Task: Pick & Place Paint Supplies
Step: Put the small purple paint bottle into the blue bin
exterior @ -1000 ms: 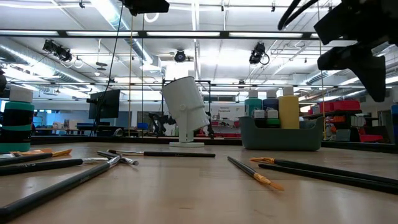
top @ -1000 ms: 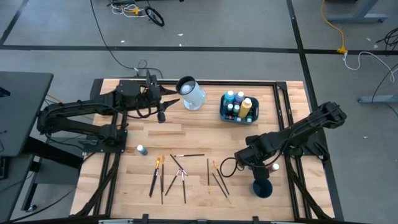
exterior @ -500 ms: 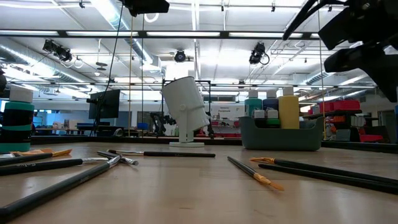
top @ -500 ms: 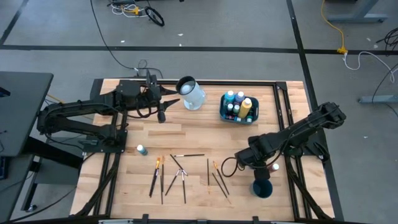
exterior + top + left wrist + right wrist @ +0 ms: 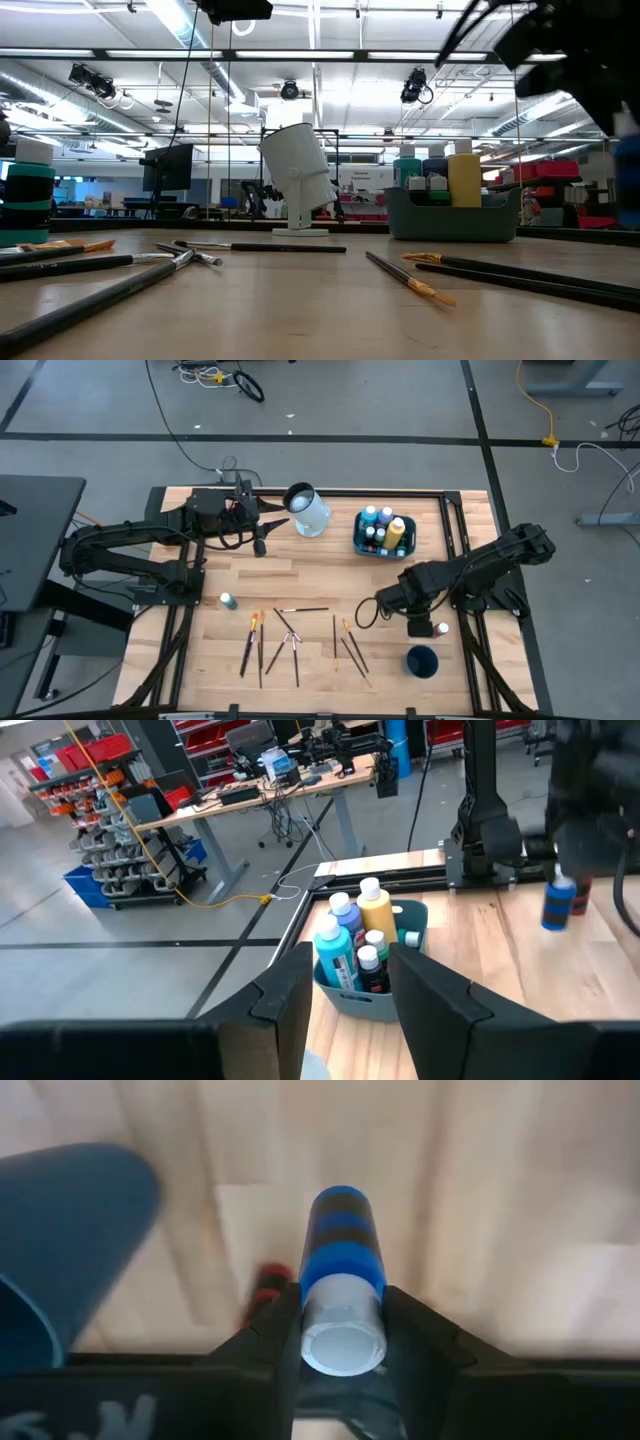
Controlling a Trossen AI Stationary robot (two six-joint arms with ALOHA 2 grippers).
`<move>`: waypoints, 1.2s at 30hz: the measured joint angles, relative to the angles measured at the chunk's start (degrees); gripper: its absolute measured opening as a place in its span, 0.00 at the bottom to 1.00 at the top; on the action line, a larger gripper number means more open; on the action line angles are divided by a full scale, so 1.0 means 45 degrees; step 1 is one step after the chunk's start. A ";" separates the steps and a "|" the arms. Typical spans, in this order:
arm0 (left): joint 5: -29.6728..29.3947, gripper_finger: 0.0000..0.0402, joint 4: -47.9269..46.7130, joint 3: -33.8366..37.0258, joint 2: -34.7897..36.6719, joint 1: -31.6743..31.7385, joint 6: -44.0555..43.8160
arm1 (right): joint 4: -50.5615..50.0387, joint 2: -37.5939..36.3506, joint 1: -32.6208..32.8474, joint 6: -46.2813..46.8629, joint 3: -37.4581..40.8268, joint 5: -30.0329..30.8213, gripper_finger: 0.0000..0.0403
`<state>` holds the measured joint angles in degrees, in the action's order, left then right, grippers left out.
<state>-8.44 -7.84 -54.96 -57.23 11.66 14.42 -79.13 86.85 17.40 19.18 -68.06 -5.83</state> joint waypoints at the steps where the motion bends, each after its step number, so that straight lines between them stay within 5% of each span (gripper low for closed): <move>1: -0.0006 0.35 0.0000 0.0000 0.0000 0.0000 0.0099 | -0.0467 -0.0003 -0.0096 -0.0171 -0.0339 0.0359 0.28; 7: -0.0006 0.35 0.0000 0.0000 0.0000 0.0000 0.0218 | -0.2414 -0.0005 -0.0808 -0.1395 -0.1804 0.3083 0.29; 17: 0.0008 0.35 0.0110 -0.0083 0.0005 0.0000 0.0267 | -0.1908 -0.0010 -0.3334 -0.5018 -0.1835 0.5901 0.29; 36: 0.0008 0.35 0.0097 -0.0083 0.0005 -0.0002 0.0539 | 0.1345 0.0029 -0.7154 -0.9466 0.0042 0.5044 0.29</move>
<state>-8.40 -7.40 -55.33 -57.21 11.65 16.84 -73.08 86.98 -14.79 -23.42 -67.87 16.87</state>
